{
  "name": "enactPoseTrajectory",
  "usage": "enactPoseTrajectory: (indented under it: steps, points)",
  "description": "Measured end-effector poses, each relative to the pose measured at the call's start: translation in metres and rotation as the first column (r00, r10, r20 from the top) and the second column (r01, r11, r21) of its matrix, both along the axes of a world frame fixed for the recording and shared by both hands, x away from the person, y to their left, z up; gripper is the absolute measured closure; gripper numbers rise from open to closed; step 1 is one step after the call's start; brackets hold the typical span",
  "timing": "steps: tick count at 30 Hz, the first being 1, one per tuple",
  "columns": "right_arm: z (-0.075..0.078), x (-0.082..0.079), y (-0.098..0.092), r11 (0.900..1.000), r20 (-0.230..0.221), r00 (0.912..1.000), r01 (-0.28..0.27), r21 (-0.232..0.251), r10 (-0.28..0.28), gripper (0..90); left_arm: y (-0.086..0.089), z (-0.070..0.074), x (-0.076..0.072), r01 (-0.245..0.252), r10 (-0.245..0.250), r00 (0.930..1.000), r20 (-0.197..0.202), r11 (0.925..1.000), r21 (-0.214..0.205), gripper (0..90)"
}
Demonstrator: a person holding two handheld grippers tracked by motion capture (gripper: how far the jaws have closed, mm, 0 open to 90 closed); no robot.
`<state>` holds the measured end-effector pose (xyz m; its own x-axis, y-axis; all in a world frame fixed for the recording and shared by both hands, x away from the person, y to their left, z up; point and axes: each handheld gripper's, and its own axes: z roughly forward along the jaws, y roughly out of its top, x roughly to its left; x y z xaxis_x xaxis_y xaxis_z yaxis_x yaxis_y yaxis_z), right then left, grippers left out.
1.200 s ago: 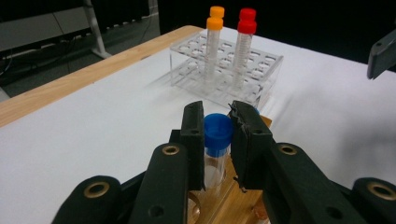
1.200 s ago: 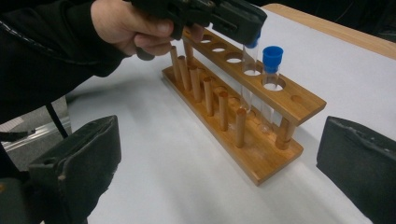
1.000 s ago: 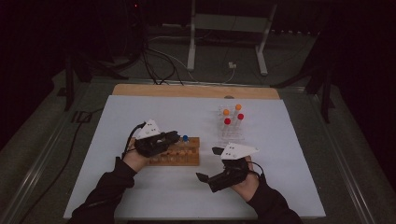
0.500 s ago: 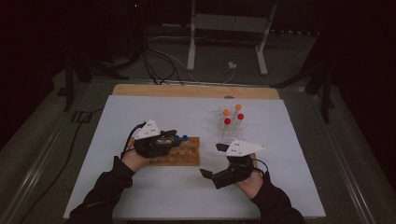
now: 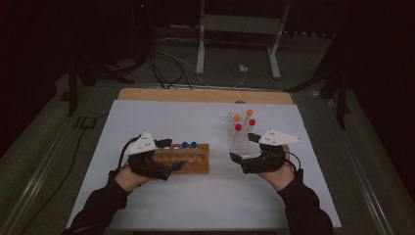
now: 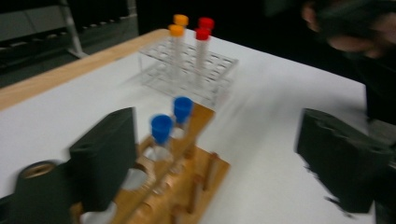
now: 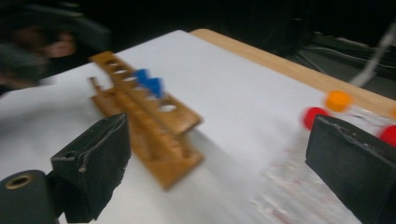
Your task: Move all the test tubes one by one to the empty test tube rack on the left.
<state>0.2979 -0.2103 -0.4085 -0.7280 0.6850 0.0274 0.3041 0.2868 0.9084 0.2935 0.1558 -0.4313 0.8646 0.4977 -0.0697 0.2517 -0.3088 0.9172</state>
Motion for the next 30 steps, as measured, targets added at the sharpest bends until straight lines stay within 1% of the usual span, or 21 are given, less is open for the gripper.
enactPoseTrajectory:
  steps: [1,2,3,4,5,6,7,9,10,11,12,13,14,16,18,19,21,23,24,29,30]
  points:
    - [0.000,0.003,-0.002,0.9997,0.000,0.9997,0.024,-0.004,-0.024,6.6,0.000,-0.001,-0.003,0.006,-0.006,1.0000,0.000,0.9999,0.008,5.8]
    - [-0.001,0.007,-0.004,0.9994,-0.003,0.9995,0.033,-0.007,-0.033,6.6,0.001,-0.001,-0.005,0.017,-0.017,0.9999,0.000,0.9998,0.005,3.1]
    - [-0.003,0.010,-0.006,0.9988,-0.005,0.9989,0.046,-0.014,-0.047,7.0,0.001,-0.002,-0.008,0.031,-0.031,0.9995,-0.007,0.9995,0.004,2.4]
    - [-0.004,0.013,-0.007,0.9982,-0.011,0.9983,0.057,-0.021,-0.057,9.5,0.000,-0.004,-0.010,0.035,-0.035,0.9994,-0.005,0.9992,0.019,2.4]
    - [-0.006,0.016,-0.008,0.9978,-0.014,0.9979,0.062,-0.024,-0.062,15.5,0.000,-0.005,-0.013,0.037,-0.037,0.9993,0.002,0.9989,0.027,2.4]
    - [-0.009,0.019,-0.009,0.9969,-0.014,0.9972,0.072,-0.030,-0.073,17.6,-0.001,-0.007,-0.016,0.051,-0.051,0.9987,-0.002,0.9983,0.029,2.4]
    - [-0.012,0.022,-0.009,0.9965,-0.025,0.9968,0.075,-0.038,-0.076,18.5,-0.002,-0.009,-0.018,0.053,-0.053,0.9986,-0.005,0.9981,0.032,2.4]
    - [-0.018,0.028,-0.009,0.9937,-0.035,0.9944,0.097,-0.055,-0.099,26.5,-0.003,-0.011,-0.023,0.071,-0.070,0.9974,-0.013,0.9972,0.024,2.4]
    - [-0.021,0.032,-0.009,0.9936,-0.046,0.9938,0.098,-0.055,-0.101,30.7,-0.004,-0.012,-0.025,0.068,-0.068,0.9976,-0.010,0.9973,0.028,2.4]
    - [-0.024,0.035,-0.009,0.9919,-0.054,0.9919,0.112,-0.060,-0.115,32.2,-0.004,-0.012,-0.026,0.076,-0.076,0.9970,-0.012,0.9968,0.024,2.4]
    - [-0.027,0.039,-0.009,0.9899,-0.061,0.9894,0.128,-0.061,-0.132,35.5,-0.004,-0.012,-0.027,0.080,-0.080,0.9967,-0.012,0.9965,0.022,2.4]
    - [-0.030,0.042,-0.009,0.9892,-0.070,0.9884,0.130,-0.067,-0.135,40.0,-0.004,-0.012,-0.029,0.078,-0.078,0.9969,-0.011,0.9967,0.023,2.4]
    - [-0.032,0.046,-0.008,0.9868,-0.078,0.9861,0.141,-0.080,-0.147,41.8,-0.004,-0.011,-0.029,0.085,-0.085,0.9963,-0.012,0.9962,0.017,2.4]
    - [-0.037,0.052,-0.007,0.9850,-0.092,0.9829,0.152,-0.082,-0.159,46.6,-0.004,-0.011,-0.031,0.083,-0.083,0.9964,-0.014,0.9964,0.018,2.4]
    - [-0.040,0.058,-0.006,0.9793,-0.104,0.9766,0.179,-0.095,-0.188,50.6,-0.002,-0.011,-0.031,0.083,-0.083,0.9964,-0.016,0.9964,0.013,2.4]
    - [-0.042,0.062,-0.006,0.9795,-0.118,0.9748,0.179,-0.091,-0.189,51.8,-0.002,-0.011,-0.031,0.082,-0.081,0.9966,-0.016,0.9966,0.015,2.4]
    - [-0.045,0.067,-0.004,0.9739,-0.122,0.9695,0.200,-0.106,-0.213,56.2,-0.001,-0.011,-0.032,0.076,-0.076,0.9970,-0.014,0.9970,0.012,2.4]
    - [-0.048,0.072,-0.003,0.9728,-0.139,0.9655,0.207,-0.104,-0.220,58.4,0.000,-0.011,-0.032,0.073,-0.073,0.9972,-0.013,0.9972,0.014,2.4]
    - [-0.049,0.074,-0.002,0.9710,-0.143,0.9634,0.212,-0.111,-0.227,60.2,0.001,-0.011,-0.032,0.073,-0.073,0.9973,-0.014,0.9973,0.011,2.4]
    - [-0.054,0.080,0.003,0.9726,-0.164,0.9617,0.202,-0.115,-0.219,65.1,0.002,-0.011,-0.031,0.072,-0.072,0.9971,-0.025,0.9974,0.006,2.4]
    - [-0.055,0.080,0.005,0.9716,-0.167,0.9603,0.206,-0.116,-0.224,67.8,0.002,-0.011,-0.030,0.074,-0.074,0.9968,-0.028,0.9972,0.004,2.5]
